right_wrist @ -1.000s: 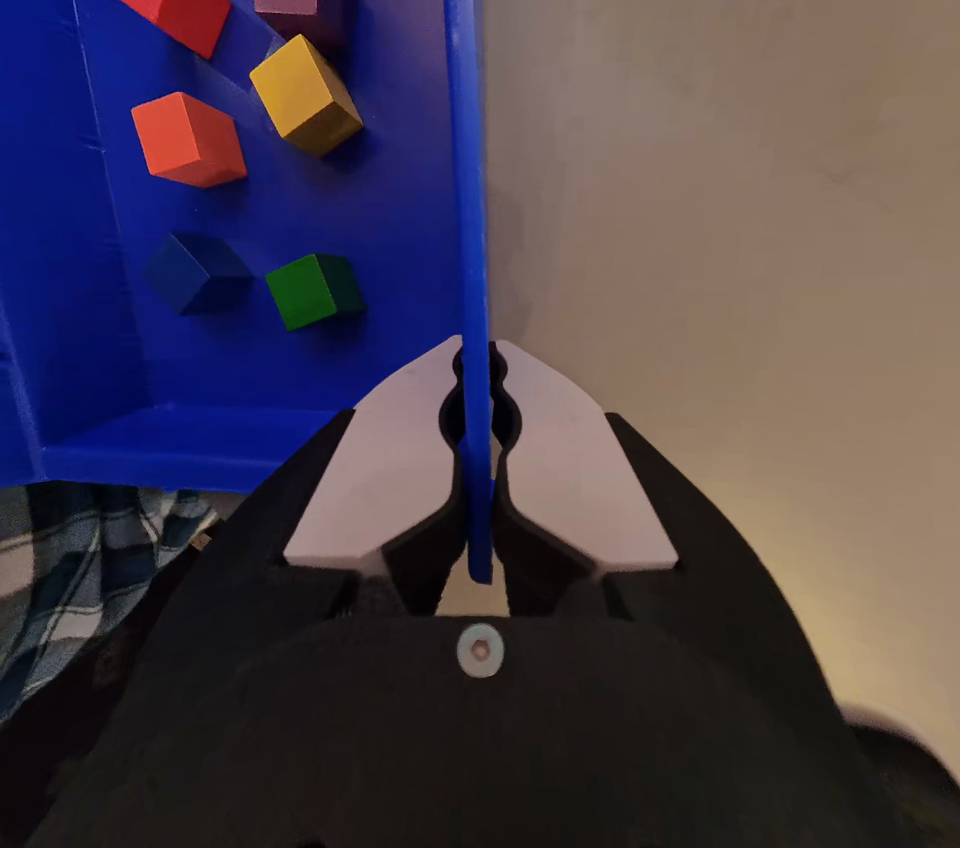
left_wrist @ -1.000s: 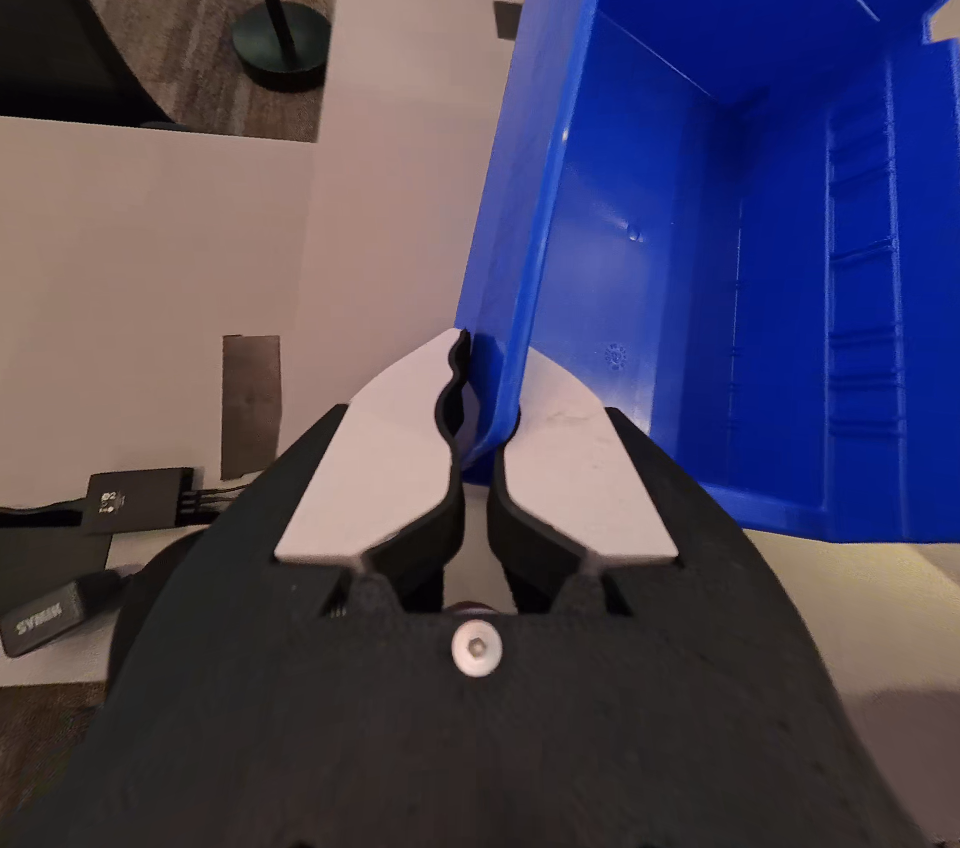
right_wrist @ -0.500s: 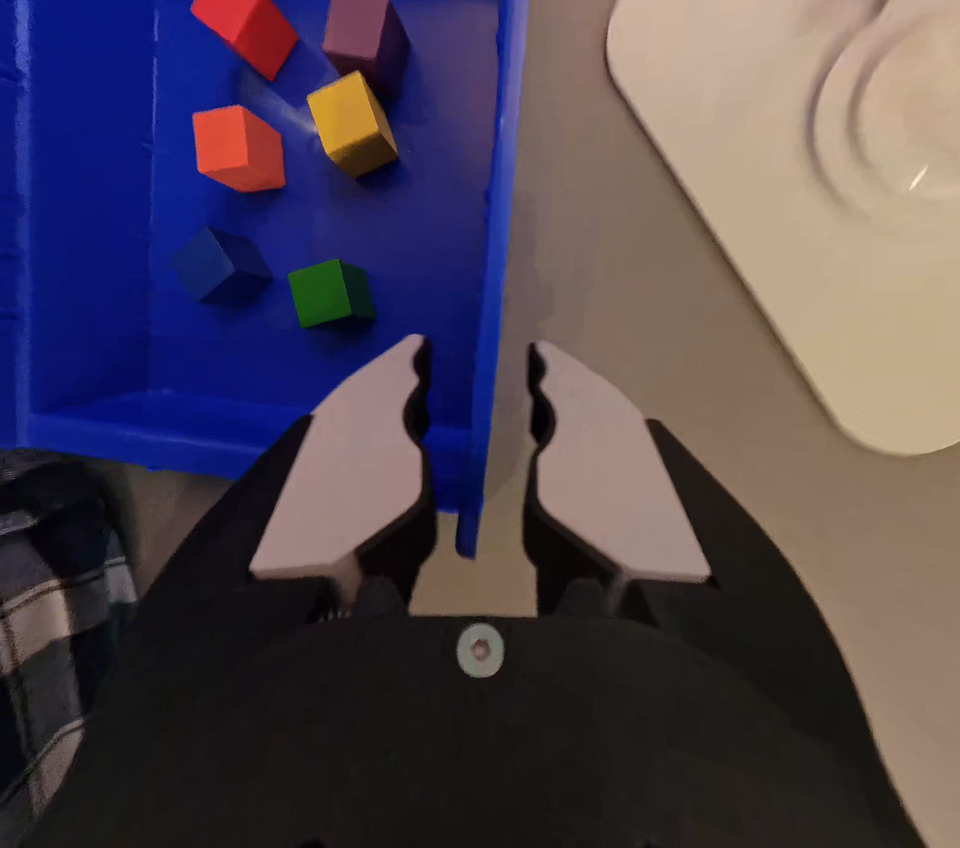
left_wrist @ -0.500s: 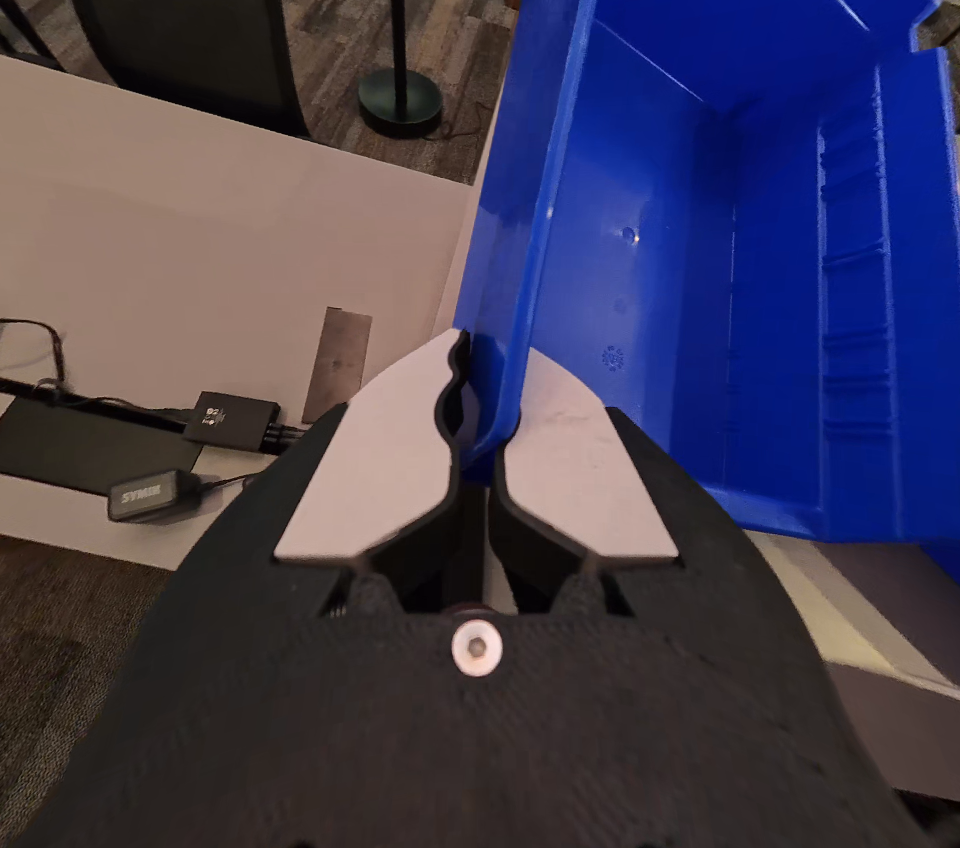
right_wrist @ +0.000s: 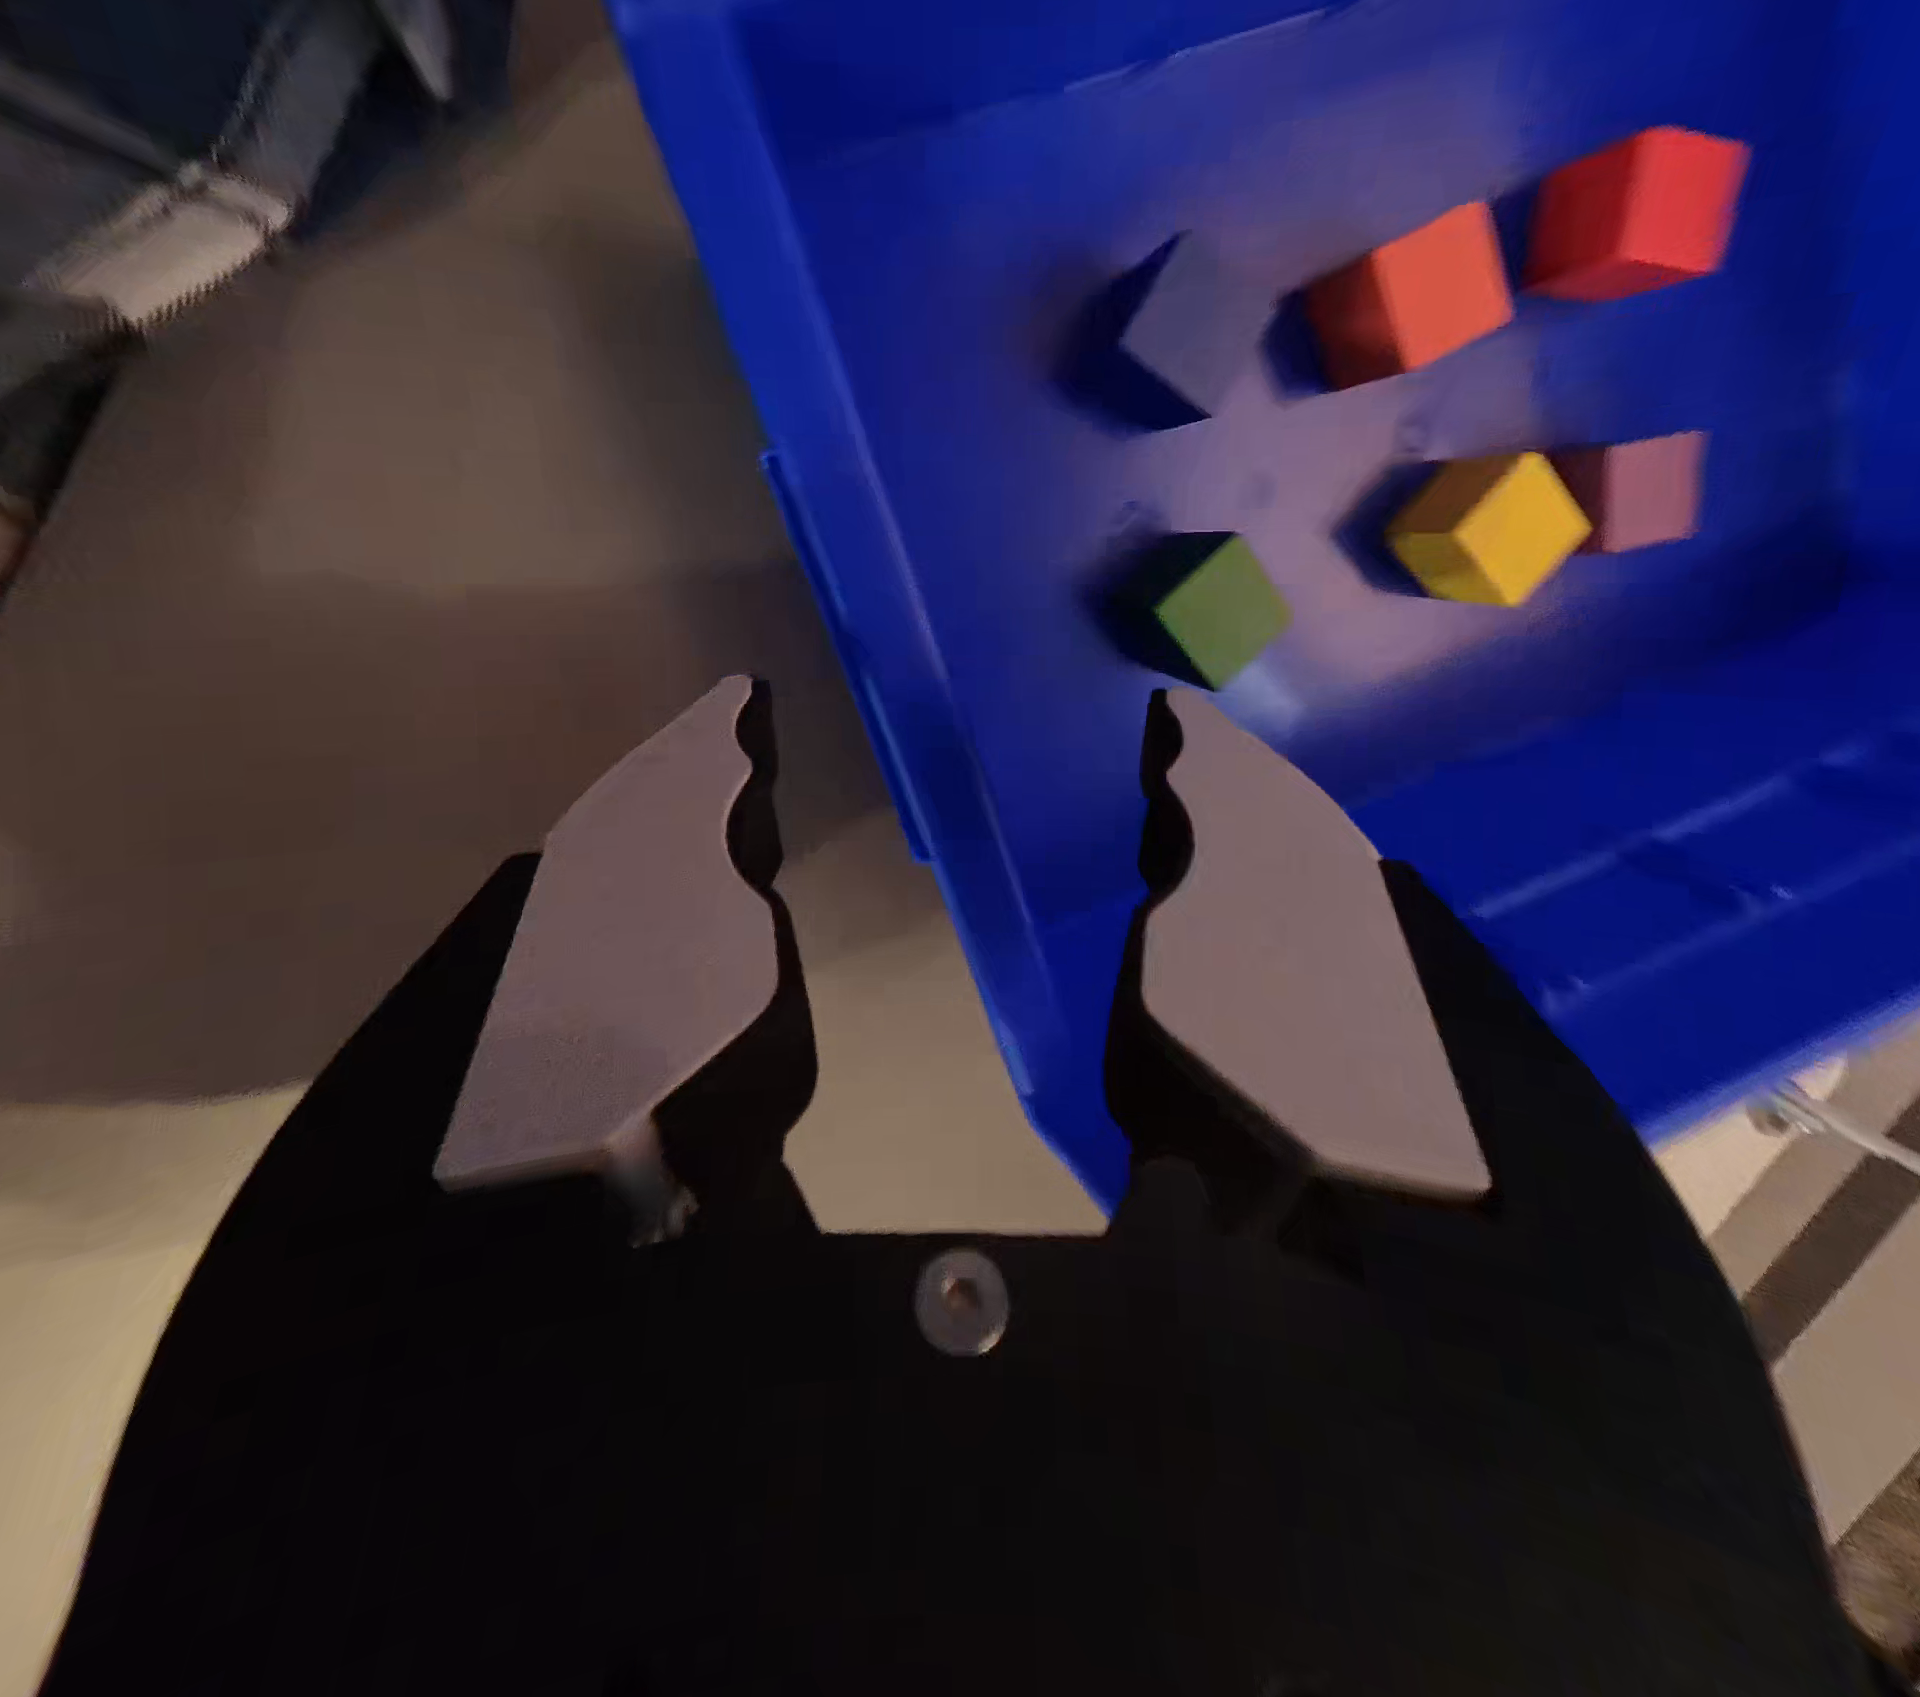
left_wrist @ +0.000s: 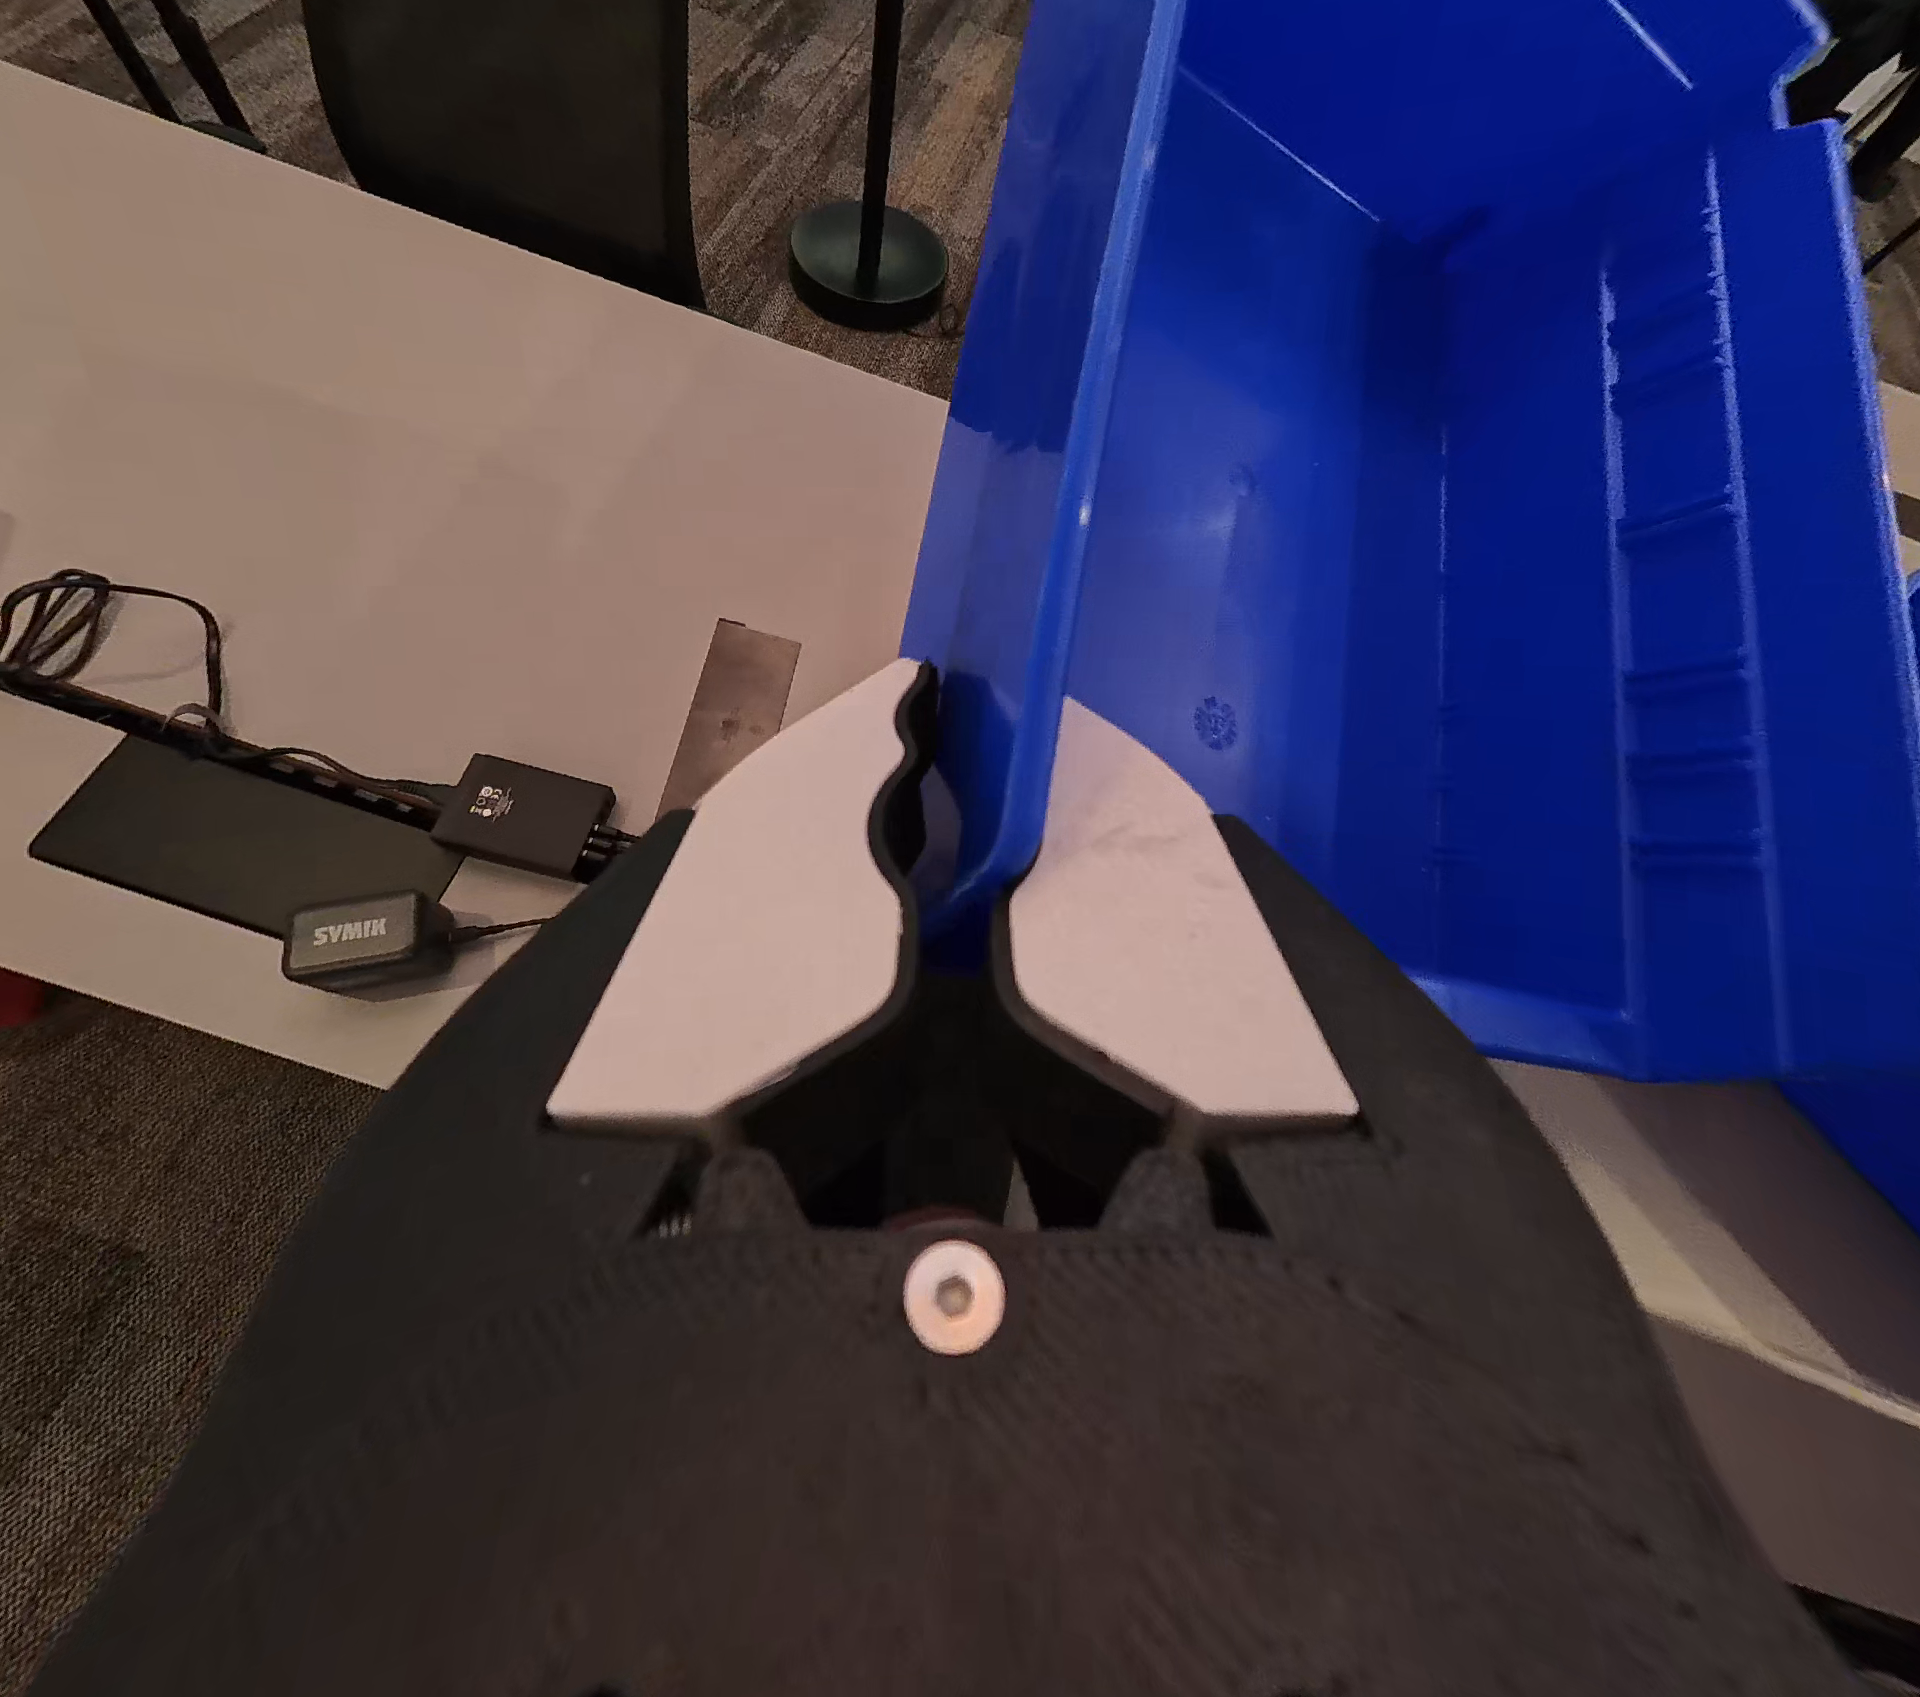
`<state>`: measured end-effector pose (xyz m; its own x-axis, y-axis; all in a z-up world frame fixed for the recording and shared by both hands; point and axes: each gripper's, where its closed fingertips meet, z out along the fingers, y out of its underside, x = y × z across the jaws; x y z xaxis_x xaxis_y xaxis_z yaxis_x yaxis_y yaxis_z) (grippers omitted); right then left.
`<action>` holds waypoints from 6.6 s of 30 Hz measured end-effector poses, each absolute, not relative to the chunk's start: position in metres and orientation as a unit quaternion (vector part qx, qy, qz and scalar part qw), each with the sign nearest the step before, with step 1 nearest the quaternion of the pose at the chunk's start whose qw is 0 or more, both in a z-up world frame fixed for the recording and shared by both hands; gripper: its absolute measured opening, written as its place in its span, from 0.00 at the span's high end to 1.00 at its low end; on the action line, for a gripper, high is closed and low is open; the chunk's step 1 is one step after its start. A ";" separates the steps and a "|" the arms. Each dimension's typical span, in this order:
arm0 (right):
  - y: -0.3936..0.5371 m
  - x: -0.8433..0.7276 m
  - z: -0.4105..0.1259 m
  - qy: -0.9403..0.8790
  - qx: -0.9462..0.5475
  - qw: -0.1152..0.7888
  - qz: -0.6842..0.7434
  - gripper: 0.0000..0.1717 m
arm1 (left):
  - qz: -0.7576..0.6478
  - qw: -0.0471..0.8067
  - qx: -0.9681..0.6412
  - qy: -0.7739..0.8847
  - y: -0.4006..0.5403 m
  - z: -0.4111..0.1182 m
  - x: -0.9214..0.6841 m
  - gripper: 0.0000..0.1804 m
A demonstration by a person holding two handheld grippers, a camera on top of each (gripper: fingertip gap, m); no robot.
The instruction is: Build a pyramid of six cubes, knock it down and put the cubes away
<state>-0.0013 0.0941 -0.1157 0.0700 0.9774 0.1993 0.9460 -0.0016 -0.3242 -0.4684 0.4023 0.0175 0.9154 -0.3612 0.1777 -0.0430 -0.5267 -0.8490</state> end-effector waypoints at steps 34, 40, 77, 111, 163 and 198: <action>0.323 -0.102 -0.165 -0.474 -0.871 0.131 0.009 0.83 | -0.182 0.499 -0.844 0.074 0.383 0.049 -0.507 0.96; 0.381 -0.111 -0.165 -0.419 -0.898 0.135 0.002 0.83 | -0.190 0.499 -0.843 0.071 0.376 0.048 -0.511 0.96; 0.057 0.119 0.183 -0.027 -0.668 0.734 0.121 0.30 | -0.479 0.462 -0.574 0.477 0.221 0.192 0.040 0.96; -0.044 0.300 -0.088 0.219 -0.835 0.463 0.201 0.24 | -0.445 0.175 -0.702 0.527 0.076 -0.114 0.219 0.89; -0.062 0.528 -0.106 0.201 -0.910 0.361 -0.034 0.96 | -0.471 0.080 -0.667 0.572 -0.004 -0.109 0.358 0.66; 0.067 0.206 -0.098 -0.036 -0.902 0.425 0.071 0.73 | -0.258 0.446 -0.793 0.324 0.297 -0.059 -0.067 0.57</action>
<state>0.2063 0.0666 -0.0982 0.9873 0.1256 -0.0975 0.0048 -0.6368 -0.7710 -0.0666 0.2968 -0.0593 0.6570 -0.7440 0.1213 -0.2829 -0.3925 -0.8752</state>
